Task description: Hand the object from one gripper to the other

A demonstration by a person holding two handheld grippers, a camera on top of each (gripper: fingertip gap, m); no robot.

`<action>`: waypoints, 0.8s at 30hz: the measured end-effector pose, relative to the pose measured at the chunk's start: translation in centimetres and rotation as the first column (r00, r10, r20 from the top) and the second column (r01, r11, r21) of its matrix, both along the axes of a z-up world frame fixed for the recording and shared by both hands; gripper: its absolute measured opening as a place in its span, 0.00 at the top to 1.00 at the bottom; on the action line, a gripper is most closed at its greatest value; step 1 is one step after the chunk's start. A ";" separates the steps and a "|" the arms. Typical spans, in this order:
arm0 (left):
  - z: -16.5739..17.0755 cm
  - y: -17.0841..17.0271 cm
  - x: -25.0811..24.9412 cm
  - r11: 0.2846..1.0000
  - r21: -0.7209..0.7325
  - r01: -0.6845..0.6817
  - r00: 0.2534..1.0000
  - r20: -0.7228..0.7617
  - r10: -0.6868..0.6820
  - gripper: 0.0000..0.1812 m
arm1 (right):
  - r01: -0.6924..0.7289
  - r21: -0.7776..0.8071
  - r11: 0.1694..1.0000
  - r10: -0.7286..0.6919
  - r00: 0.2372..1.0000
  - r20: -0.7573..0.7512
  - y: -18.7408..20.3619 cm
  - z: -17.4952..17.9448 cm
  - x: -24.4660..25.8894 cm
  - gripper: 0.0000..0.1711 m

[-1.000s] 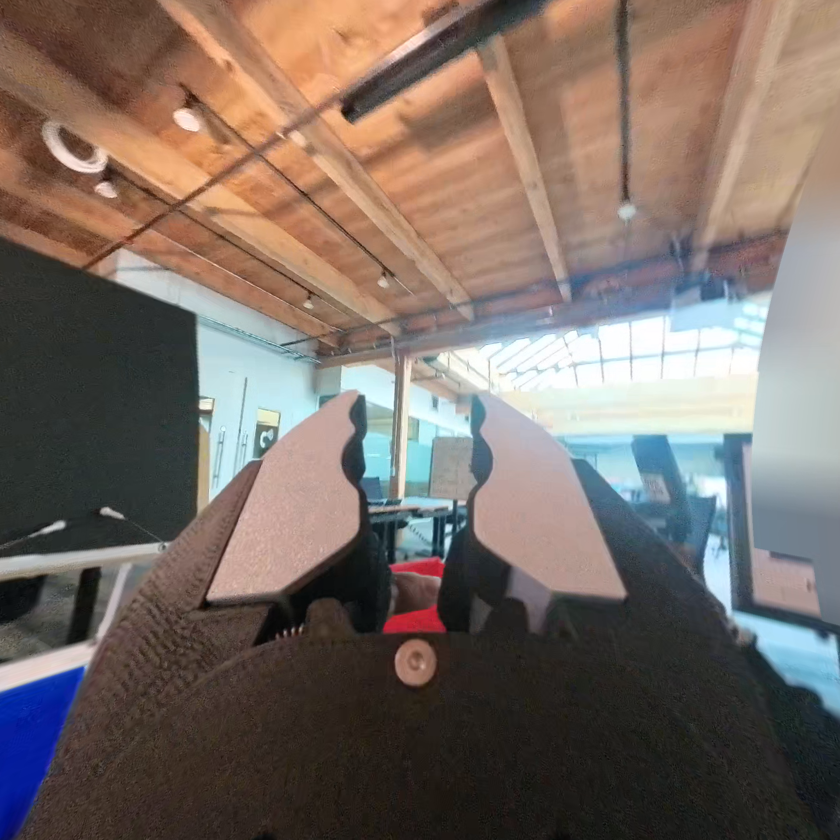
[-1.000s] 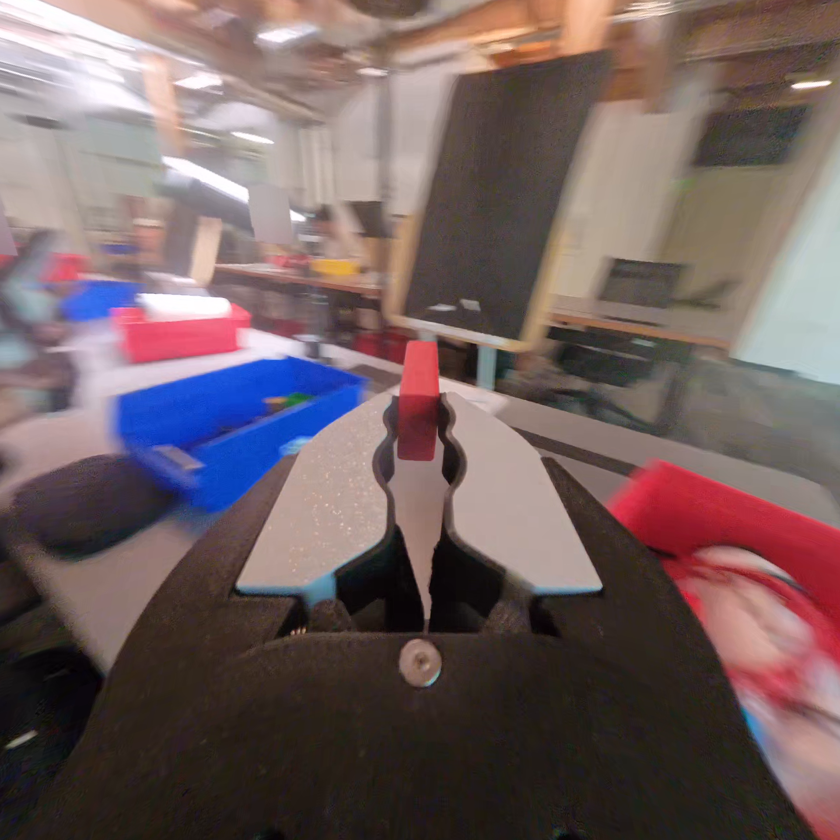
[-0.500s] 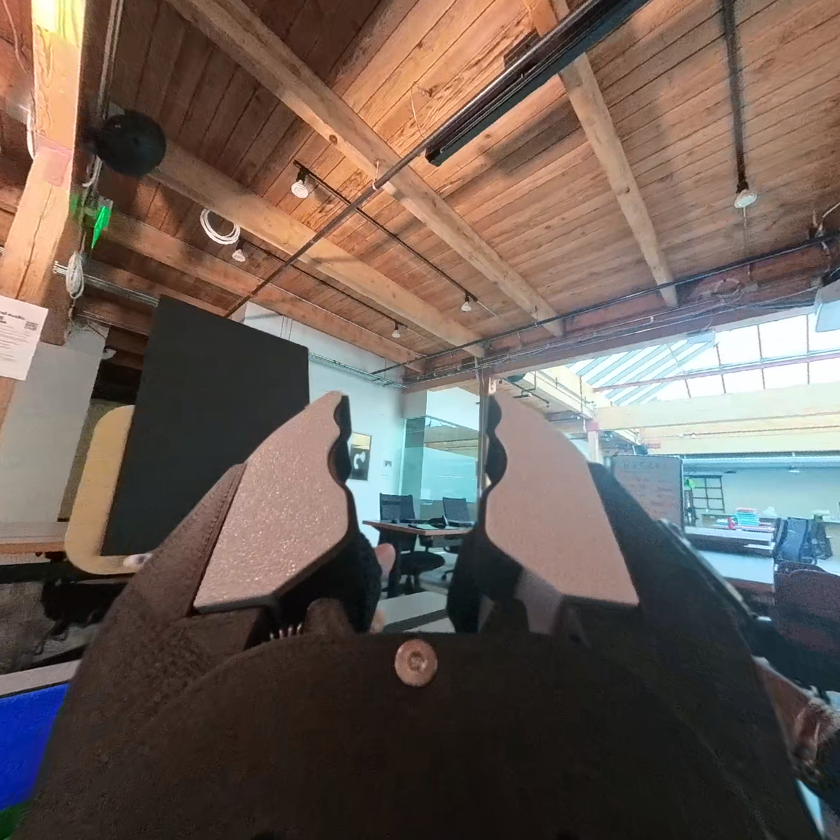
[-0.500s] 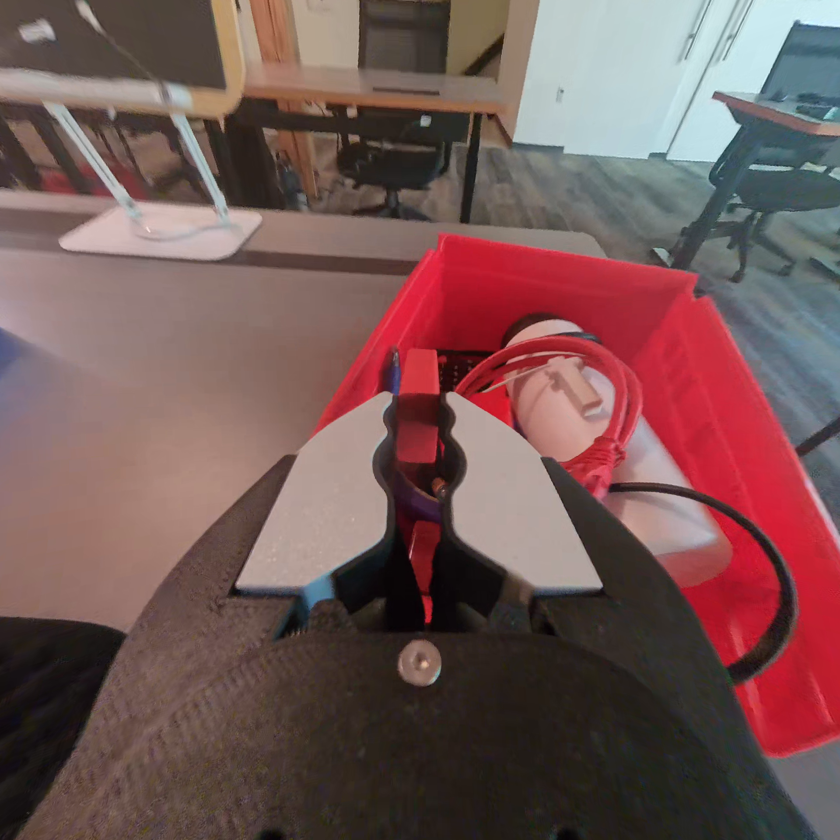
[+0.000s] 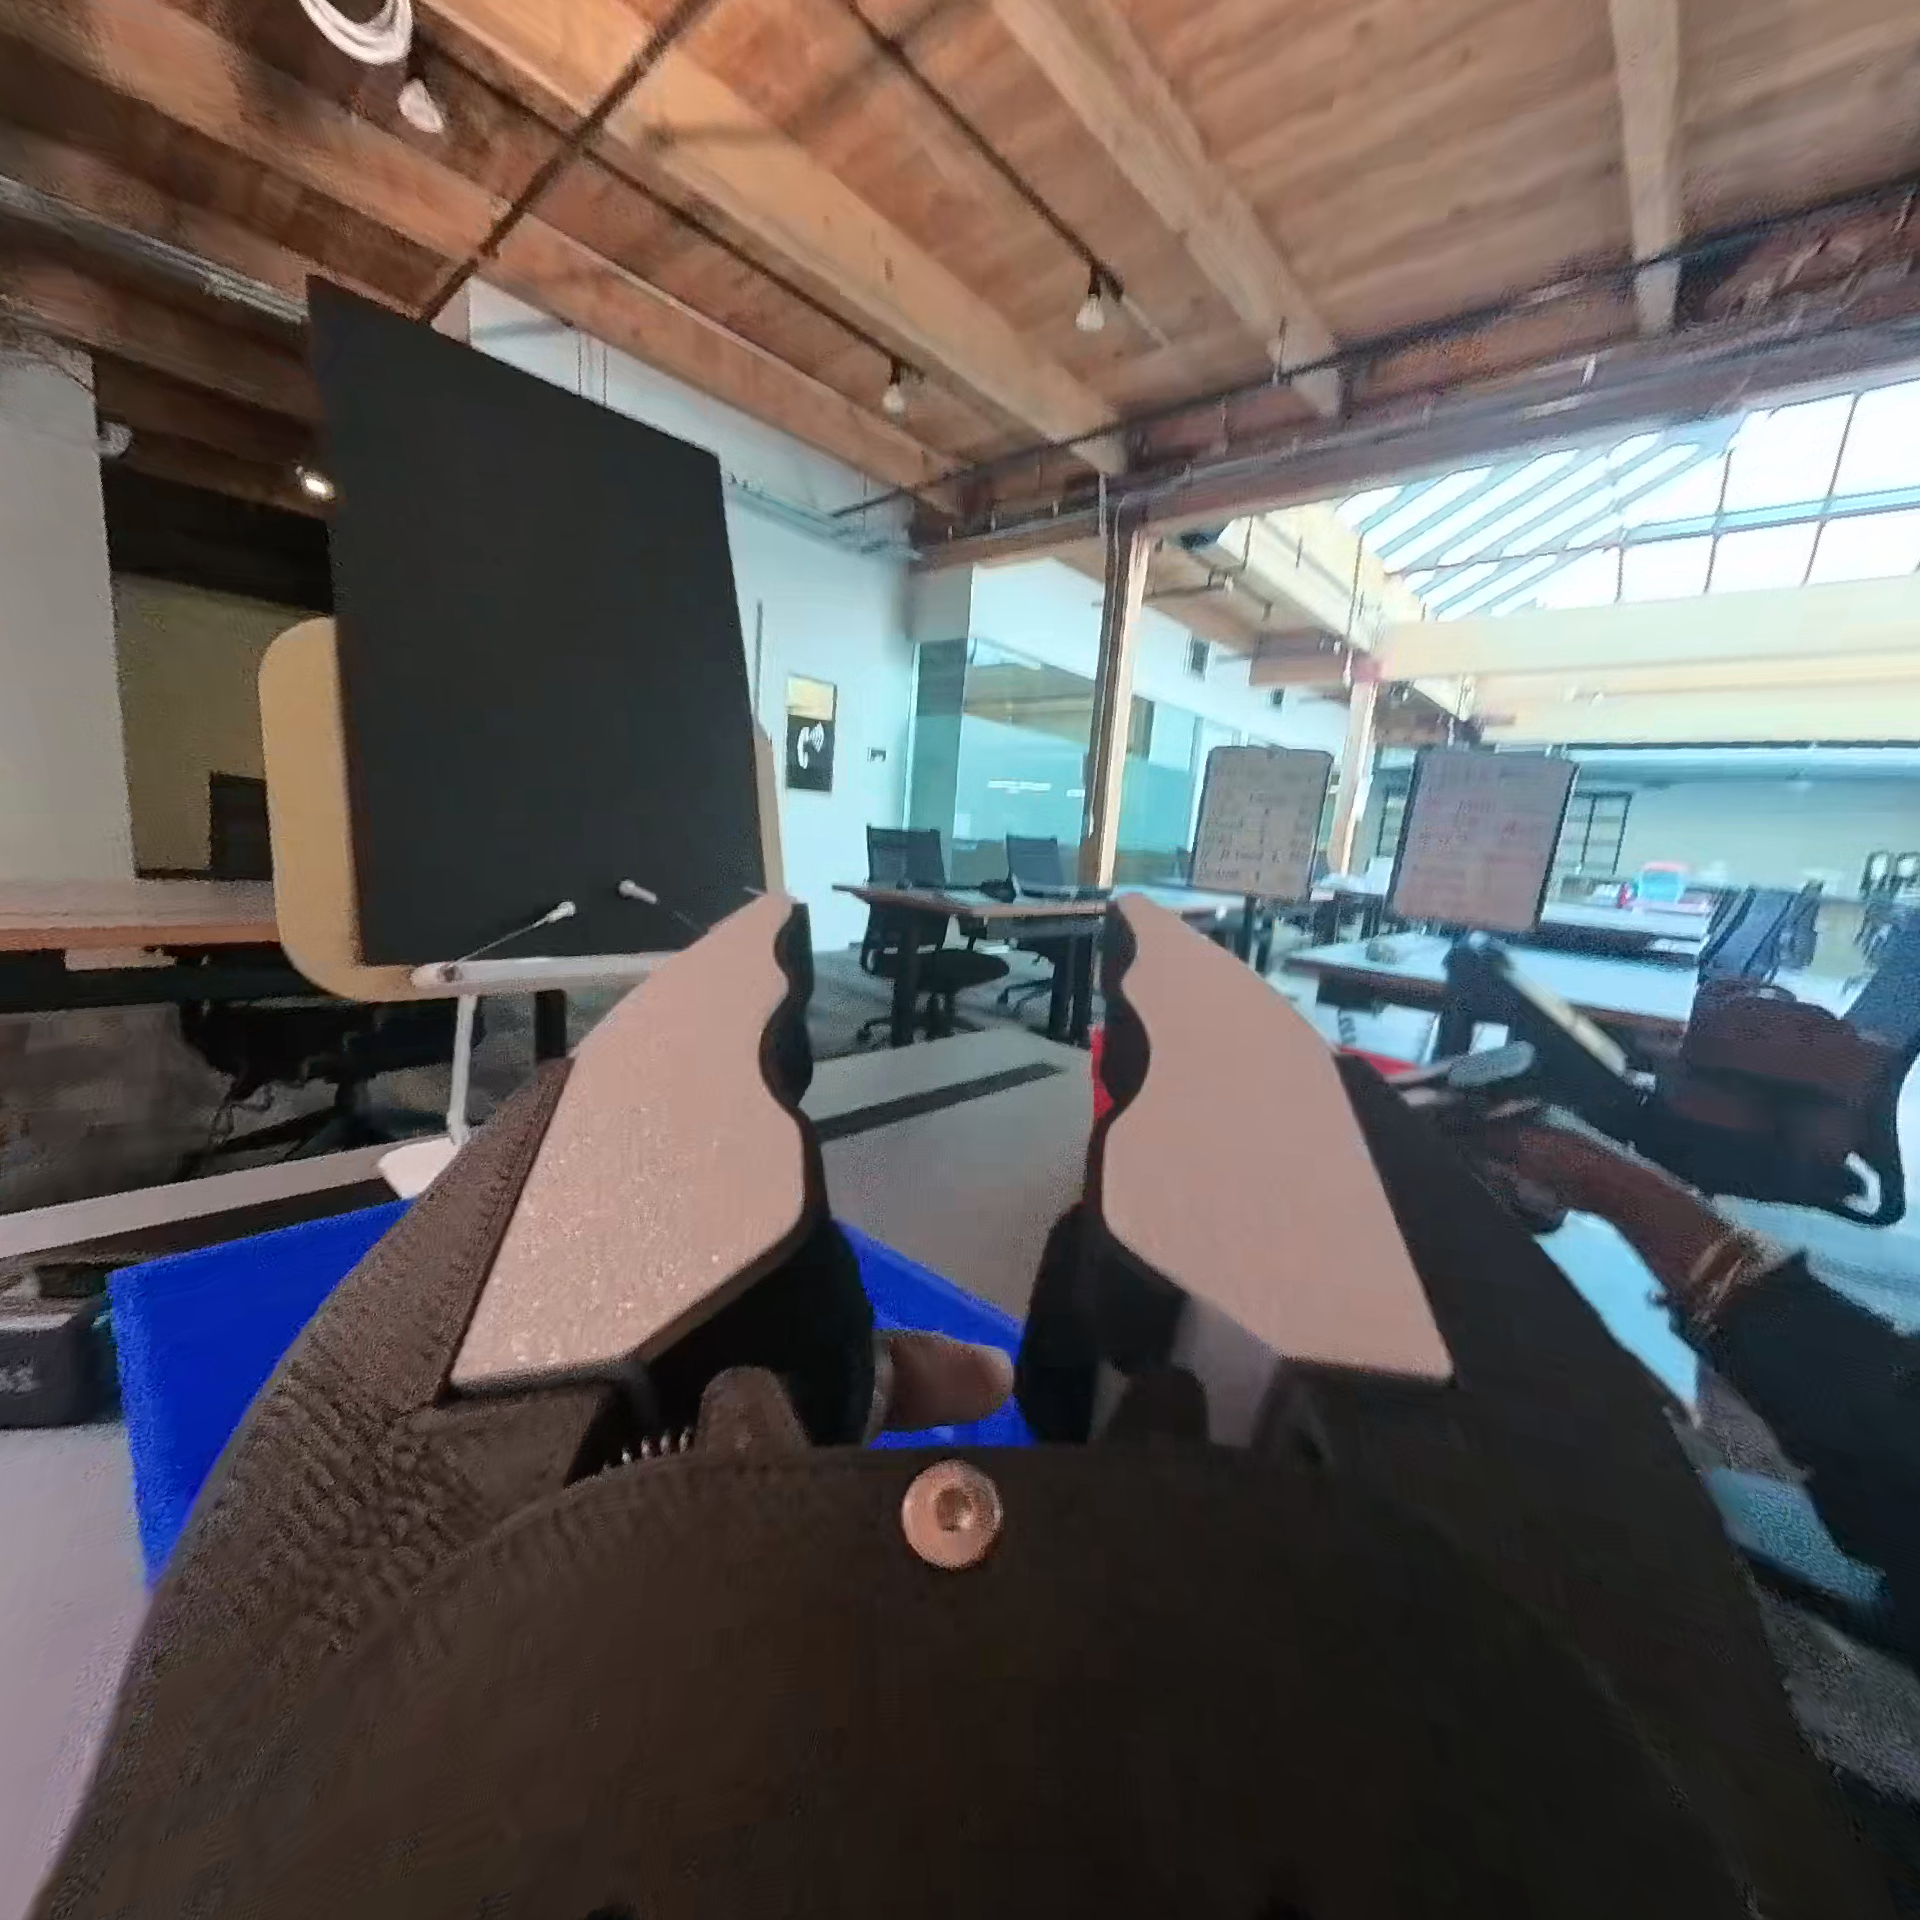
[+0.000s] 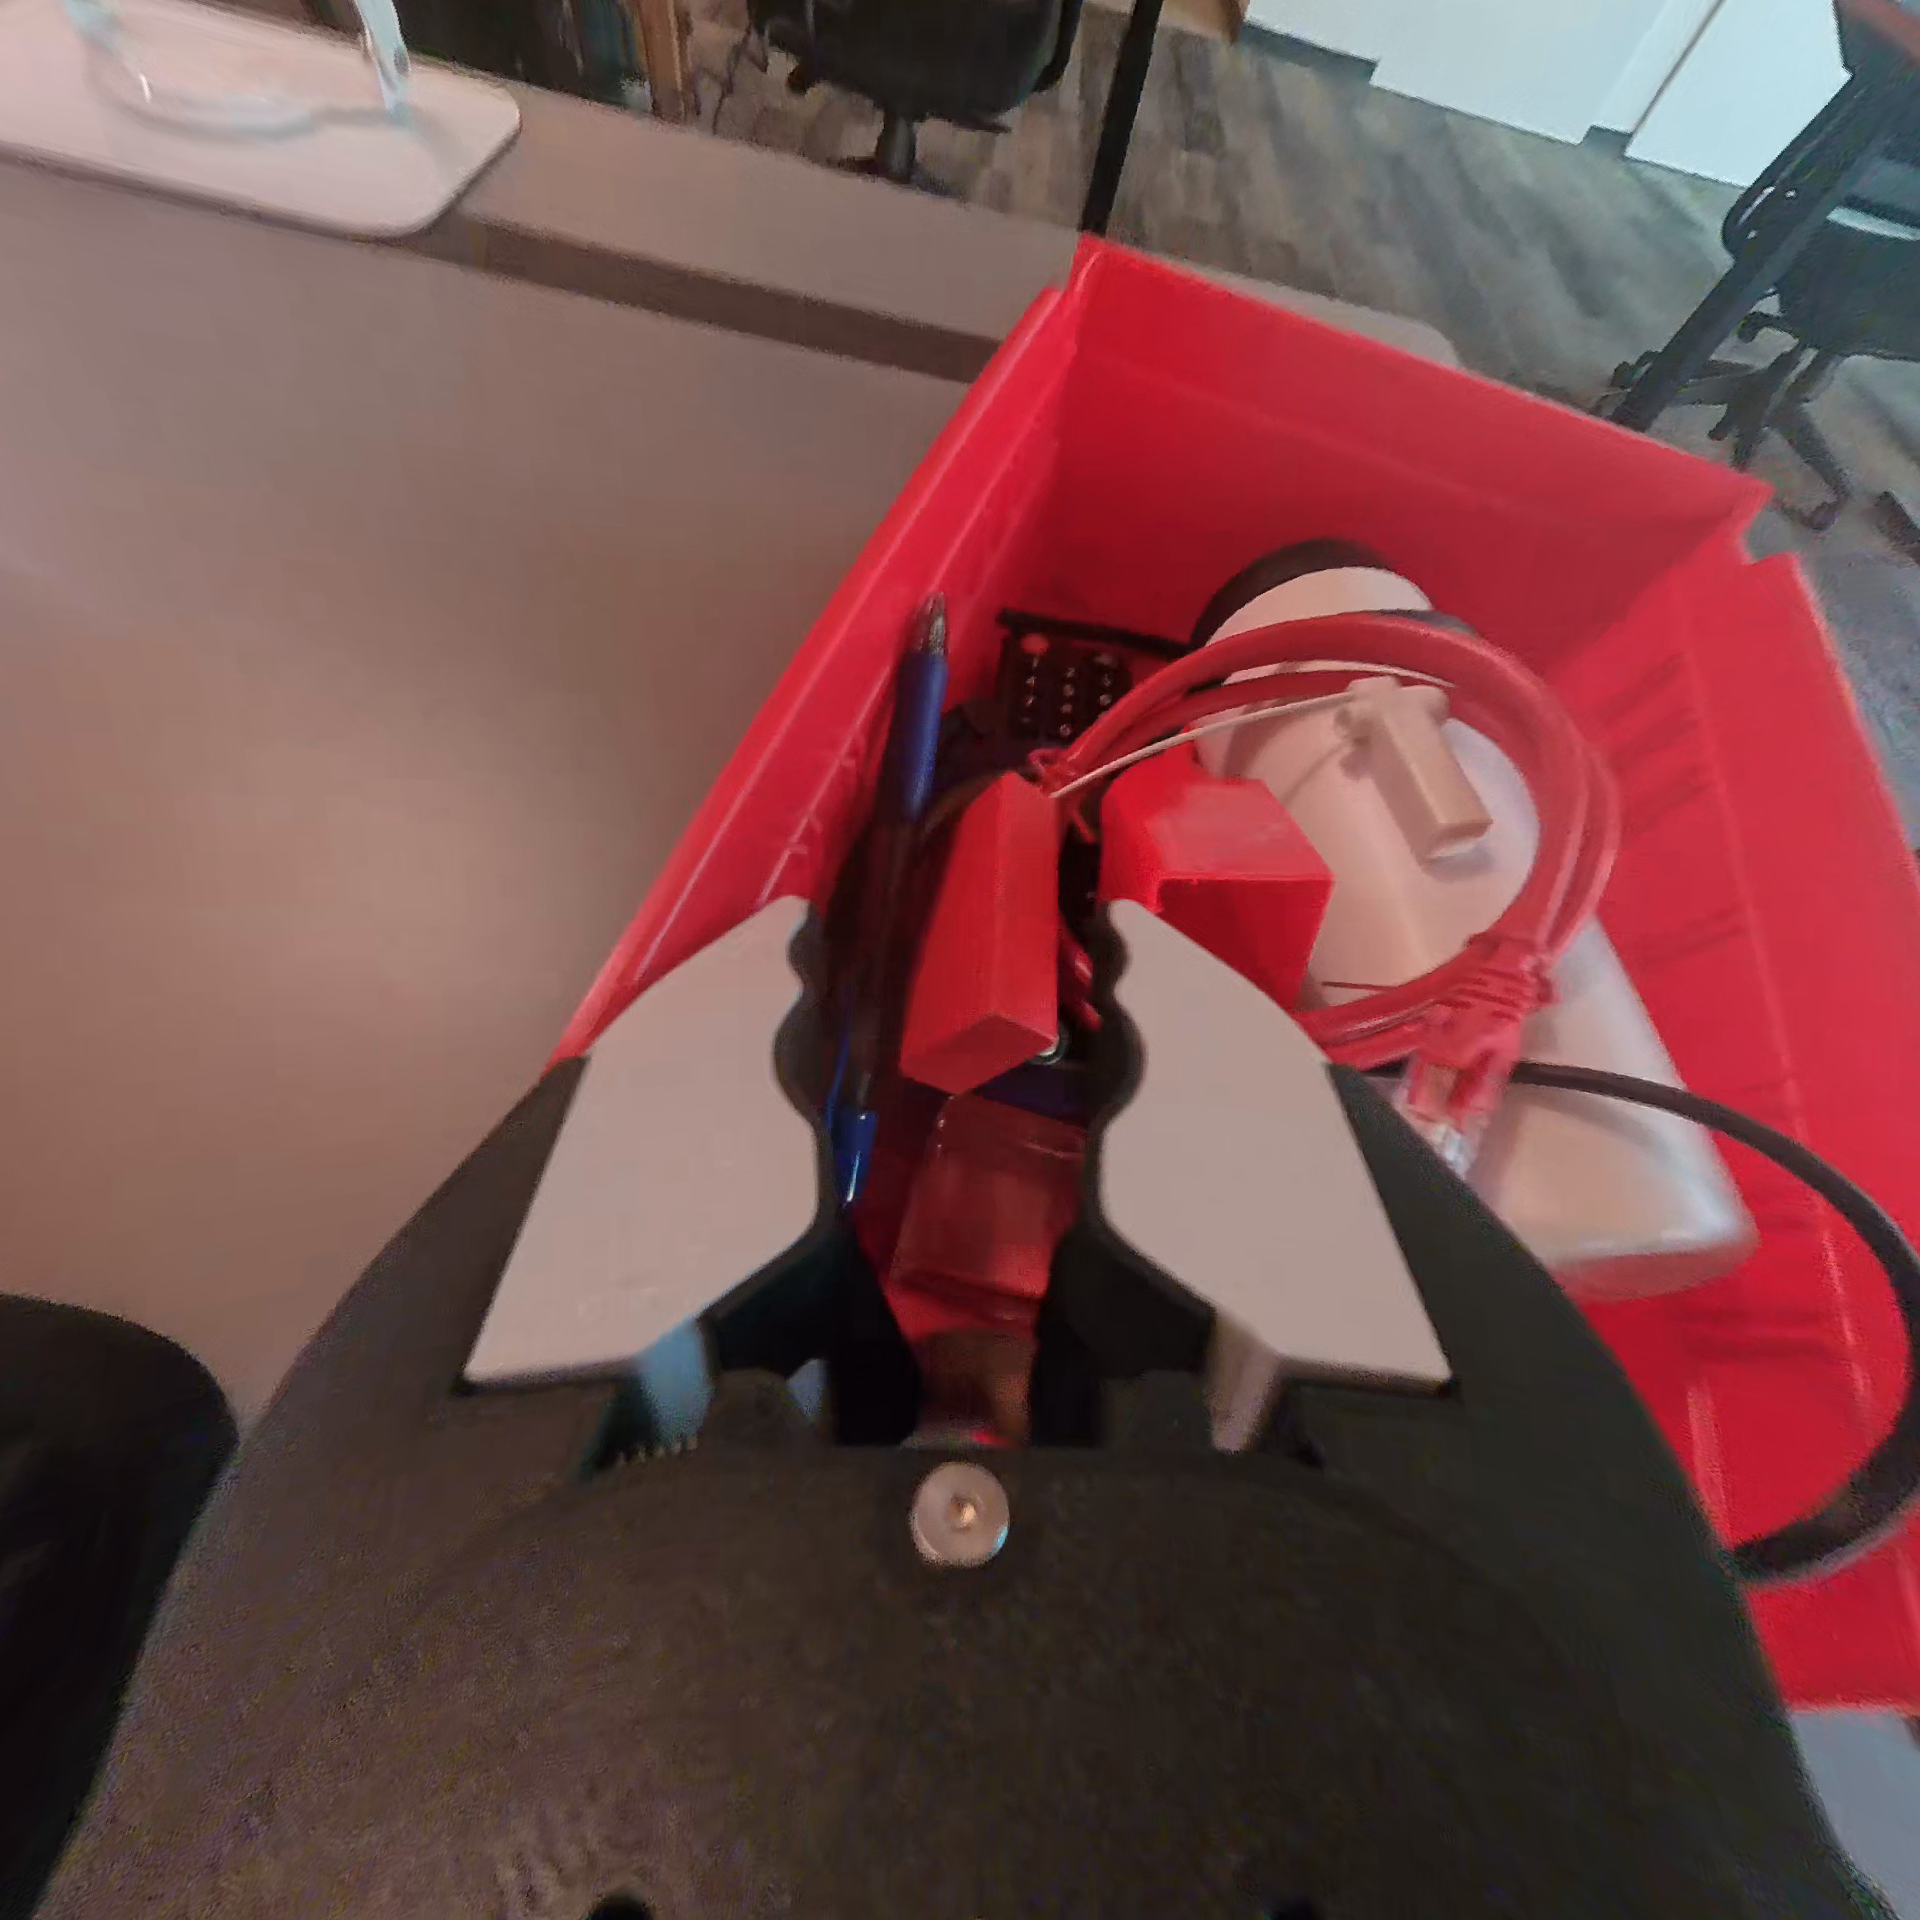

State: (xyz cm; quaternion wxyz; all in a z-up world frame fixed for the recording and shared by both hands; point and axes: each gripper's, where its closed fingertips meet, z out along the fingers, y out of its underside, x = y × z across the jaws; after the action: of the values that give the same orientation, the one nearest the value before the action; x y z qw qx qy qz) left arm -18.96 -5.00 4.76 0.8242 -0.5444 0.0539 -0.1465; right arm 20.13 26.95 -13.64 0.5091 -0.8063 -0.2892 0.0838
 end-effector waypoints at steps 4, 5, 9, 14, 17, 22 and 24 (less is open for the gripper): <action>-1.3 0.6 1.2 0.996 -0.091 0.013 0.996 -0.091 -0.021 0.71 | 0.040 0.037 0.999 -0.037 0.996 -0.080 -0.2 2.6 1.9 0.39; -2.1 0.9 1.6 0.987 -0.159 0.027 0.995 -0.095 -0.042 0.71 | 0.034 0.047 0.998 -0.028 0.991 -0.128 -0.5 3.5 2.1 0.33; -7.4 1.8 0.8 0.834 -0.545 -0.088 0.981 -0.194 -0.024 0.68 | 0.075 0.073 0.994 -0.046 0.937 -0.347 -1.5 7.3 3.2 0.39; -11.3 1.1 -0.4 0.637 -0.707 -0.308 0.876 -0.471 -0.100 0.67 | -0.017 0.109 0.994 0.052 0.943 -0.328 -4.1 9.2 2.5 0.39; -12.5 1.6 -1.0 0.484 -0.793 -0.370 0.768 -0.555 -0.321 0.71 | -0.132 0.142 0.981 0.170 0.937 -0.304 -5.9 9.8 1.1 0.45; -14.8 3.8 -6.4 0.128 -0.725 -0.676 0.560 -0.619 -0.551 0.63 | -0.261 0.140 0.955 0.294 0.894 -0.337 -7.5 10.0 -0.7 0.54; -16.2 4.0 -7.7 0.018 -0.677 -0.735 0.502 -0.563 -0.656 0.65 | -0.287 0.131 0.949 0.315 0.883 -0.348 -7.8 10.1 -0.9 0.56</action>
State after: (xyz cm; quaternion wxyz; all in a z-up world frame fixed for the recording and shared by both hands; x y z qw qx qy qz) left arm -26.71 -1.00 -11.45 0.0198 -0.9301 0.3138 0.1901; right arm 19.18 19.19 -3.58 0.5646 -0.7022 -0.3142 0.2991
